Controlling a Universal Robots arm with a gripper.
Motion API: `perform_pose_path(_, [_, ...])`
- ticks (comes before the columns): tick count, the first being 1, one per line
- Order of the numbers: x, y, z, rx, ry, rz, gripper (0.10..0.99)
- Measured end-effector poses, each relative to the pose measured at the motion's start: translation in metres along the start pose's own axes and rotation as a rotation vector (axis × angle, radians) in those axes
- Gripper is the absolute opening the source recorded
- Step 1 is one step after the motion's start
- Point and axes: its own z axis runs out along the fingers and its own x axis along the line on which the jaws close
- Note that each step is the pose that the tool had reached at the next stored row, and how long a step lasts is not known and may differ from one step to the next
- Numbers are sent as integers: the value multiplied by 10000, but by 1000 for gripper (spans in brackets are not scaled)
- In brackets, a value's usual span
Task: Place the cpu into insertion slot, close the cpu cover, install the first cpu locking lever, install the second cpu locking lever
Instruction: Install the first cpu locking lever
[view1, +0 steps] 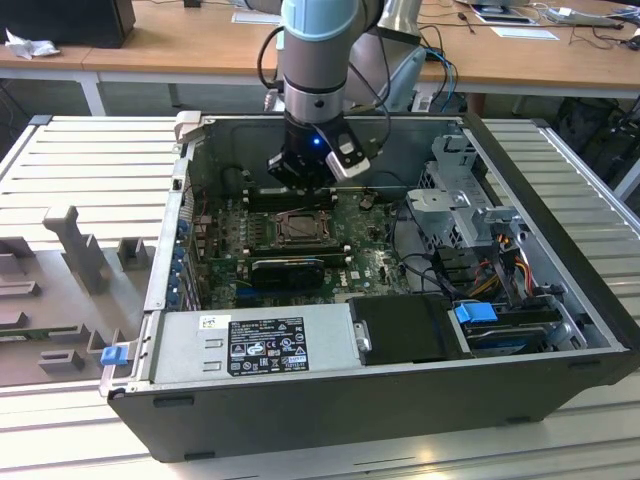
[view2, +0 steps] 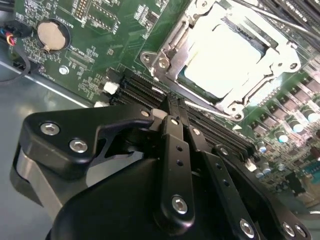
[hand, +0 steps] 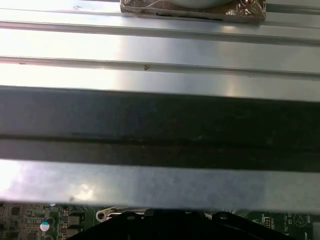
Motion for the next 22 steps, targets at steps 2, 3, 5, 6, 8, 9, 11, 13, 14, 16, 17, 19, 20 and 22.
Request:
perform_pose_path(2, [-11, -2, 16, 0, 2, -17, 106])
perform_pose_path(3, [-12, -3, 23, -1, 2, -21, 106])
perform_pose_path(5, [-13, -4, 29, 1, 5, -30, 106])
perform_pose_path(6, [-15, -5, 31, 1, 6, -32, 106])
perform_pose_path(8, [-23, -7, 54, 5, 5, -30, 106])
perform_pose_path(9, [-24, -8, 61, 13, 6, -31, 106])
perform_pose_path(11, [-27, -10, 70, 63, 10, -35, 106])
perform_pose_path(13, [-26, -10, 73, 134, 11, -35, 106])
perform_pose_path(14, [-26, -10, 75, 188, 13, -36, 106])
perform_pose_path(16, [-27, -11, 81, 259, 17, -39, 106])
perform_pose_path(17, [-27, -12, 85, 274, 19, -40, 106])
perform_pose_path(19, [-27, -13, 101, 279, 19, -39, 106])
perform_pose_path(20, [-27, -14, 108, 282, 18, -37, 106])
perform_pose_path(22, [-30, -16, 109, 262, 22, -40, 106])
